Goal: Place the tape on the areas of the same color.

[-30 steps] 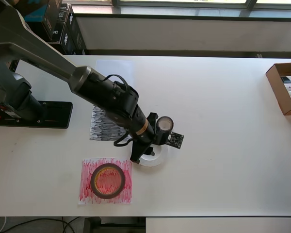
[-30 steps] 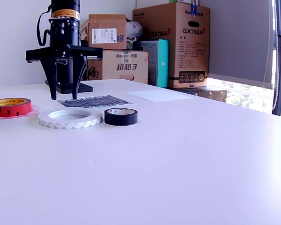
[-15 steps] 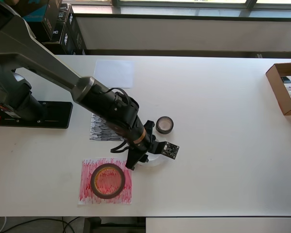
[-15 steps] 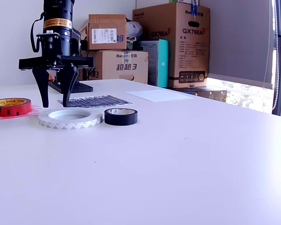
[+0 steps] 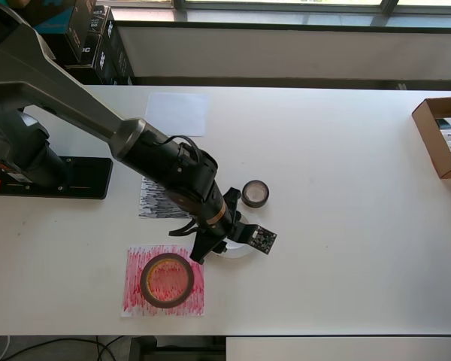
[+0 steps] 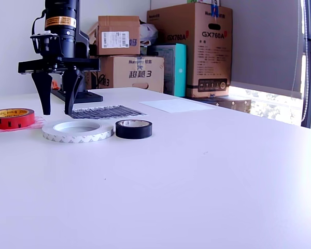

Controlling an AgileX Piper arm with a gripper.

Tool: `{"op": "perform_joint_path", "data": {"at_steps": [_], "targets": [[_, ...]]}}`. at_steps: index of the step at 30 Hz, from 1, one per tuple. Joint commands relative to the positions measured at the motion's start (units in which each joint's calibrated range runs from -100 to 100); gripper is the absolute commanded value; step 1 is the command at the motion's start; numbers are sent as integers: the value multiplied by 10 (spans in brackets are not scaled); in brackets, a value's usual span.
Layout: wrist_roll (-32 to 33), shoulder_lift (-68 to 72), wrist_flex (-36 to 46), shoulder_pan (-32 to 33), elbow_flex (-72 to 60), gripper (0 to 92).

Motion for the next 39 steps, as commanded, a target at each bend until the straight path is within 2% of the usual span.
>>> {"op": "perform_joint_path", "data": {"at_steps": [1, 13, 21, 39], "targets": [[3, 0, 25, 1, 4, 464], [14, 4, 54, -35, 5, 464], [14, 5, 59, -28, 4, 467], [-36, 27, 52, -23, -21, 485]]}}
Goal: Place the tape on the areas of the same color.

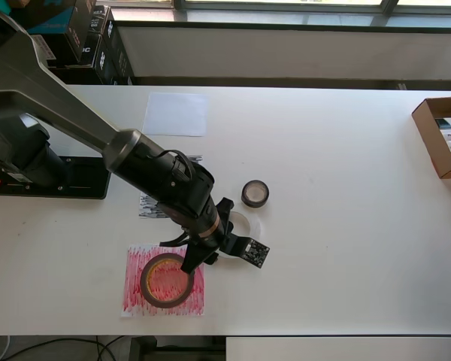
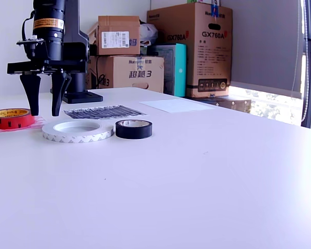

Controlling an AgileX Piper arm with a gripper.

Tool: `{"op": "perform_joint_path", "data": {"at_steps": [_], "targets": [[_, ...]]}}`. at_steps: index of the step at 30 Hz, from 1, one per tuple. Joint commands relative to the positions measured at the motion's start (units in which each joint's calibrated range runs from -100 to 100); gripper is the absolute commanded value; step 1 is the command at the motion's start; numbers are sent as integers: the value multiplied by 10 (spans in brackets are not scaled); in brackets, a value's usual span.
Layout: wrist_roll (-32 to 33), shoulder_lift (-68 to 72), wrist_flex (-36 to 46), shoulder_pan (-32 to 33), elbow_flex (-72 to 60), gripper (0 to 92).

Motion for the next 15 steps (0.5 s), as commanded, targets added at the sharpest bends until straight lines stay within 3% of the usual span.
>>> {"op": "perform_joint_path", "data": {"at_steps": [1, 6, 15], "targets": [[-3, 14, 2, 2, -13, 507], [-3, 24, 2, 2, -32, 625], [-3, 35, 2, 3, -39, 626]]}}
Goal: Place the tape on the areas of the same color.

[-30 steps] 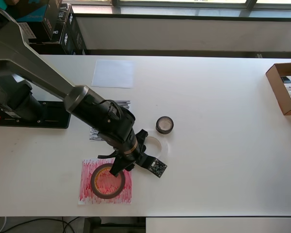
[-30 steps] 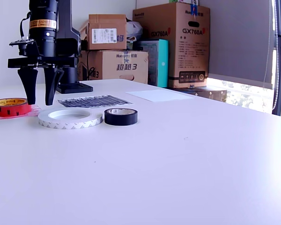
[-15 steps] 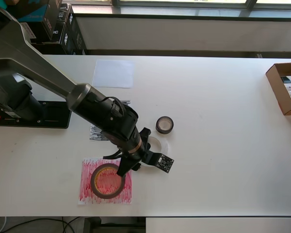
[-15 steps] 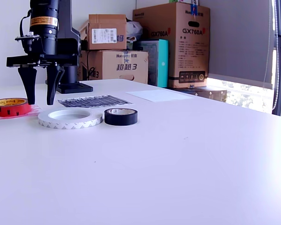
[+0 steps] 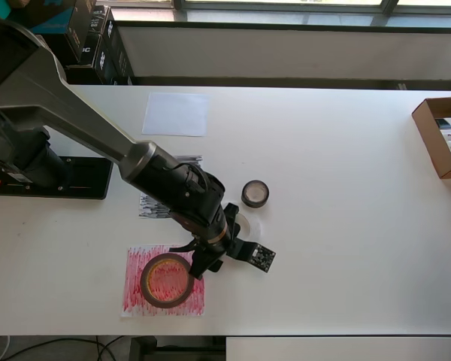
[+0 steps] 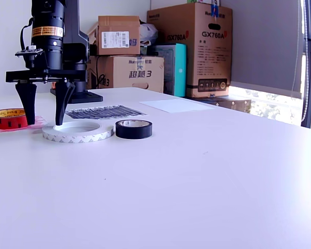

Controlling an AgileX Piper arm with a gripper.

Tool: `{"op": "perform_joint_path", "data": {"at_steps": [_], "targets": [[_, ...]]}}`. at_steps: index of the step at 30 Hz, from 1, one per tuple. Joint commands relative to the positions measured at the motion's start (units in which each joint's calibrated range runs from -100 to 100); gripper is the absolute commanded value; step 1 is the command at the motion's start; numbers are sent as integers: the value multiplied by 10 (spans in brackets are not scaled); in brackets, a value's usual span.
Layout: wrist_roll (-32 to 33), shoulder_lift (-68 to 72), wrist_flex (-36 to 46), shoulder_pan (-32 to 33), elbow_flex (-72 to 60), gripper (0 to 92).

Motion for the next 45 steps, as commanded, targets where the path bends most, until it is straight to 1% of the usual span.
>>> {"op": "perform_joint_path", "data": {"at_steps": [1, 15, 45], "targets": [[-1, 2, 1, 3, -5, 626], [0, 11, 0, 13, -6, 625], [4, 14, 0, 7, -3, 624]]}}
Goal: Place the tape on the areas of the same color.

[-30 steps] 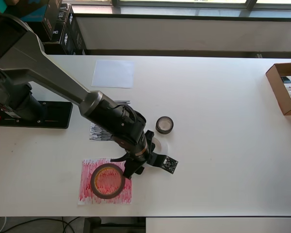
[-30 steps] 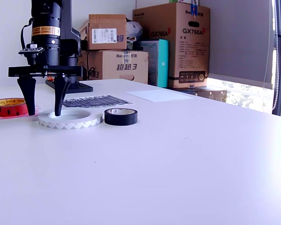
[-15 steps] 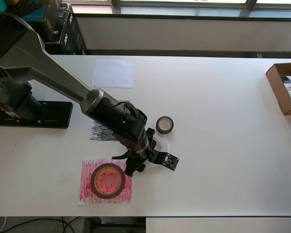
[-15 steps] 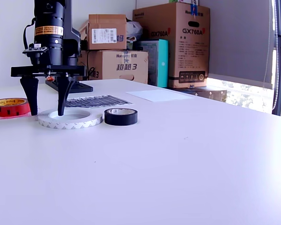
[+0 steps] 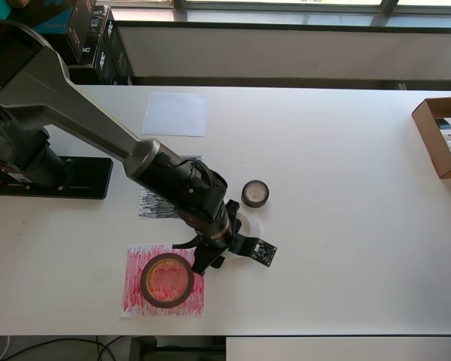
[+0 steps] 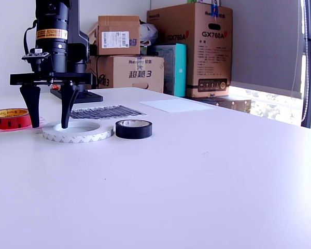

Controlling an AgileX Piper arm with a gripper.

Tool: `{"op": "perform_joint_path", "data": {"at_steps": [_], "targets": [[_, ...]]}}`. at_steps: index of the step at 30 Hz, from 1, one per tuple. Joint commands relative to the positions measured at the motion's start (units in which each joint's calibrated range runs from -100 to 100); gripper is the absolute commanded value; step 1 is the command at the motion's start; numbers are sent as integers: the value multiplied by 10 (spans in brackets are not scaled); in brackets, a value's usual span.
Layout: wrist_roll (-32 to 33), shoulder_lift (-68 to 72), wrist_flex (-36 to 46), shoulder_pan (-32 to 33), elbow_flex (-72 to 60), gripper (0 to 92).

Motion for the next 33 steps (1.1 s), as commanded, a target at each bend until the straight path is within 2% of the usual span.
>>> {"op": "perform_joint_path", "data": {"at_steps": [1, 13, 15, 17, 21, 22, 24, 26, 33], "targets": [[4, 6, 0, -2, -4, 624], [4, 15, 0, -2, -5, 614], [4, 15, 0, -2, -5, 554], [4, 15, 0, -2, -5, 432], [7, 15, 0, -2, -6, 41], [7, 15, 0, -2, -6, 0], [6, 14, 0, -2, -6, 33], [6, 11, 0, -2, -8, 0], [1, -4, 6, -2, -55, 0]]}}
